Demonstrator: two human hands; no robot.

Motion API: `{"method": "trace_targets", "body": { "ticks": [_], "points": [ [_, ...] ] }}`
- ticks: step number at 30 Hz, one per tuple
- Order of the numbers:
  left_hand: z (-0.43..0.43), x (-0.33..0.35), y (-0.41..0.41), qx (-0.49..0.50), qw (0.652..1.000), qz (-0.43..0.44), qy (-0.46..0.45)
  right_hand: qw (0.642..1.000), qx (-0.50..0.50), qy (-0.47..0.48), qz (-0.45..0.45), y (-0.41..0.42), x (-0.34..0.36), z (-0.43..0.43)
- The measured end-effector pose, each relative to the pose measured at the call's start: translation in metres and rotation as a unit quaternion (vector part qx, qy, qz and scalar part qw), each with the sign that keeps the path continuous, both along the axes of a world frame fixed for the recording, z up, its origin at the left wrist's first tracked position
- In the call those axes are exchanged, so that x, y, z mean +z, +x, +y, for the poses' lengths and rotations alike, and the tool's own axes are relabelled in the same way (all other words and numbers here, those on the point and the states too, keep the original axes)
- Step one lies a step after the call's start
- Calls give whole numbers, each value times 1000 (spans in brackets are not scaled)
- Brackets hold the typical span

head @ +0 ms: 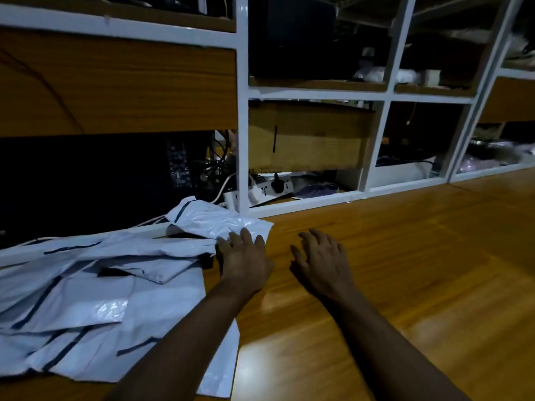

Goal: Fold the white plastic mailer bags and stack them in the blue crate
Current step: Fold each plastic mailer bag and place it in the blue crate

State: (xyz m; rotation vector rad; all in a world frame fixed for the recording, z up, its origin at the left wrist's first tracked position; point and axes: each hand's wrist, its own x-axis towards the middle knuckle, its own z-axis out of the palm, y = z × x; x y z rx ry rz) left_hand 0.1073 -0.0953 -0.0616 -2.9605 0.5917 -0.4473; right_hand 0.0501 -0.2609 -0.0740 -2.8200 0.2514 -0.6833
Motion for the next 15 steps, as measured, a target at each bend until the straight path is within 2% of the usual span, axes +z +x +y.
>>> {"method": "trace_targets", "body": {
  "ticks": [9, 12, 15],
  "points": [
    [-10, 2, 43, 43, 996, 72, 2, 998, -8, 63, 1, 14, -2, -28],
    [-15, -1, 34, 18, 999, 32, 21, 996, -16, 82, -4, 15, 0, -30],
    [-23, -5, 18, -30, 999, -22, 13, 999, -21, 26, 20, 11, -5, -36]
  ]
}}
